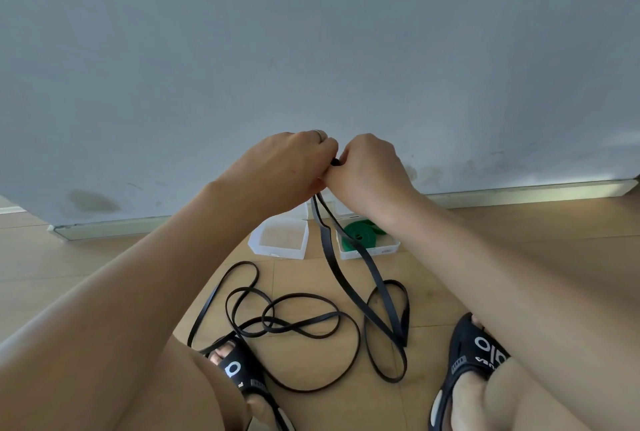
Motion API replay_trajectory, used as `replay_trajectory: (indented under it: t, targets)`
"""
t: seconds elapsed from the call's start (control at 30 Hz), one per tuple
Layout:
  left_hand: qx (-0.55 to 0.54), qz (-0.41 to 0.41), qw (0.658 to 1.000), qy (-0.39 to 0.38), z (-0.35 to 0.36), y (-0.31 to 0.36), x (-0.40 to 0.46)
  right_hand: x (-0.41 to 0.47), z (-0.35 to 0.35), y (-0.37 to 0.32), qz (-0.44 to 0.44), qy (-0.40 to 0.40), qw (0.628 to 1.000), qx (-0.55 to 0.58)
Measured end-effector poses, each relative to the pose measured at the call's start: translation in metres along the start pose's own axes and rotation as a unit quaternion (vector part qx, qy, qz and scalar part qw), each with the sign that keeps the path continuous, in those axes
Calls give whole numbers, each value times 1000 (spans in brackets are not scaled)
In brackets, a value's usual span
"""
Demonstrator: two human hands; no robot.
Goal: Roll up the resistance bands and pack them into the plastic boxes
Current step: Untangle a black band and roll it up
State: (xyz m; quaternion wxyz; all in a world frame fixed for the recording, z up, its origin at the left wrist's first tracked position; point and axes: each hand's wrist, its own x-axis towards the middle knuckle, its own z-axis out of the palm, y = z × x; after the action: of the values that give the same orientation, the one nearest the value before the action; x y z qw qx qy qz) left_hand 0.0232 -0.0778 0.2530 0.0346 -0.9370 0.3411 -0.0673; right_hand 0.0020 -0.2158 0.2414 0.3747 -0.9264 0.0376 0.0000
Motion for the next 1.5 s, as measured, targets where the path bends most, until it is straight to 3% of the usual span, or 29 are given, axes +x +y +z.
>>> replay_trajectory:
  t: [0.17, 0.27, 0.4, 0.5, 0.67, 1.0, 1.27, 1.4, 1.5]
  targets:
    - [36, -16, 999, -22, -2, 6, 1, 7, 4, 1, 35, -55, 997, 29]
    - [18, -9, 1000, -3, 4, 3, -2, 15, 5, 8, 59, -85, 989, 110]
    - [-57, -8, 994, 95, 11, -3, -4, 21, -7, 13, 71, -170, 946, 267]
    - [-168, -30, 968, 186, 12, -8, -7, 23, -20, 15, 65, -230, 899, 366]
    - [-276, -102, 919, 262, 19, -6, -7, 25, -26, 14, 71, -243, 865, 434]
    - [-259, -86, 920, 283, 16, 2, -2, 20, -34, 20, 72, -268, 831, 482]
    - [-258, -26, 937, 235, 12, -4, -7, 14, -38, 24, 68, -271, 841, 463]
    - [-206, 13, 951, 230, 12, -7, -3, 13, -39, 23, 45, -222, 901, 369]
    - [-155, 46, 960, 229, 11, -6, 1, 10, -29, 21, 21, -123, 956, 267]
